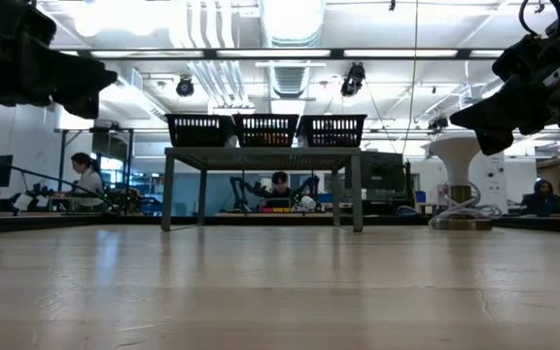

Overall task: Pick & Place Office Desk Supplies
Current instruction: Return to Home Position

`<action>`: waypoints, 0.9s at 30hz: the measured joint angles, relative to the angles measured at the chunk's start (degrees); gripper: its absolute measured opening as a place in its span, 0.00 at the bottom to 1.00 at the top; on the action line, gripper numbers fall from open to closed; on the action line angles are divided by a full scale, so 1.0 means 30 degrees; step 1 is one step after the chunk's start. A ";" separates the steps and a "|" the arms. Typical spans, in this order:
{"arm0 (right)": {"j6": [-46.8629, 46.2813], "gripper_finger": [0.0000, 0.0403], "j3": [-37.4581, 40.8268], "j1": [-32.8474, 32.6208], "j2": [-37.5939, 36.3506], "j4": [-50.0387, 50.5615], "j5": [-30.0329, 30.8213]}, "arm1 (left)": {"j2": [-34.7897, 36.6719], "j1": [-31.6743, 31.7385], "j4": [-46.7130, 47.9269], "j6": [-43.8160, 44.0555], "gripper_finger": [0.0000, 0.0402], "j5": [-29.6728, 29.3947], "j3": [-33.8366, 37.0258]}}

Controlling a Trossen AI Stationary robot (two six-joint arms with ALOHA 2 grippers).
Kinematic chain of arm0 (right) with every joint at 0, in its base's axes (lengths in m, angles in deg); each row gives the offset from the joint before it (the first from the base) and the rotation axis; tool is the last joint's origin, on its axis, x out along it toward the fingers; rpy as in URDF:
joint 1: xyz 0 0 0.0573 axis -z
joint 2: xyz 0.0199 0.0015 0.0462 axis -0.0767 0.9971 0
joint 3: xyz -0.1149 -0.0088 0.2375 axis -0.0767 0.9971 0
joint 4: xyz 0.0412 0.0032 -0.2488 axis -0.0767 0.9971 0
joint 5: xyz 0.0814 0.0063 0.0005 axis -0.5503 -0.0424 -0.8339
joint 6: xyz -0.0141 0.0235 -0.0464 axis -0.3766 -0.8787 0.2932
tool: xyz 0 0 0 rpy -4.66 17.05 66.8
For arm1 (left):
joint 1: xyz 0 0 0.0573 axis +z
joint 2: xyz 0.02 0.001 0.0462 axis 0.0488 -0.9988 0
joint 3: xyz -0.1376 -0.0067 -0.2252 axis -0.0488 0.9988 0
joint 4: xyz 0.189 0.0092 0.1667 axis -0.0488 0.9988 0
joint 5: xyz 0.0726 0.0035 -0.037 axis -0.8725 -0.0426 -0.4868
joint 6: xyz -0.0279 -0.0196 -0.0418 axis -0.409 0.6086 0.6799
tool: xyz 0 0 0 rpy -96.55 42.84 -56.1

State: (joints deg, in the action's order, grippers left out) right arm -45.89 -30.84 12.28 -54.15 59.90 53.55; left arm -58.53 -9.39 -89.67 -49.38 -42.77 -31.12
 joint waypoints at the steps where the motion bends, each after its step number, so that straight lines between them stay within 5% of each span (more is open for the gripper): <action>1: 0.0000 0.02 0.0000 0.0000 0.0000 0.0029 -0.0005 | -0.0004 0.0011 0.0066 -0.0533 0.29 0.0442 0.0000; 27: 0.0000 0.02 0.0000 0.0000 0.0080 0.0027 0.0000 | -0.0055 0.0080 0.0113 -0.1077 0.29 0.0807 0.0015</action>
State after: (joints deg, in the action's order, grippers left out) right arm -45.89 -30.84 12.28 -53.91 59.98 53.55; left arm -58.69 -9.15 -89.33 -52.61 -40.35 -31.08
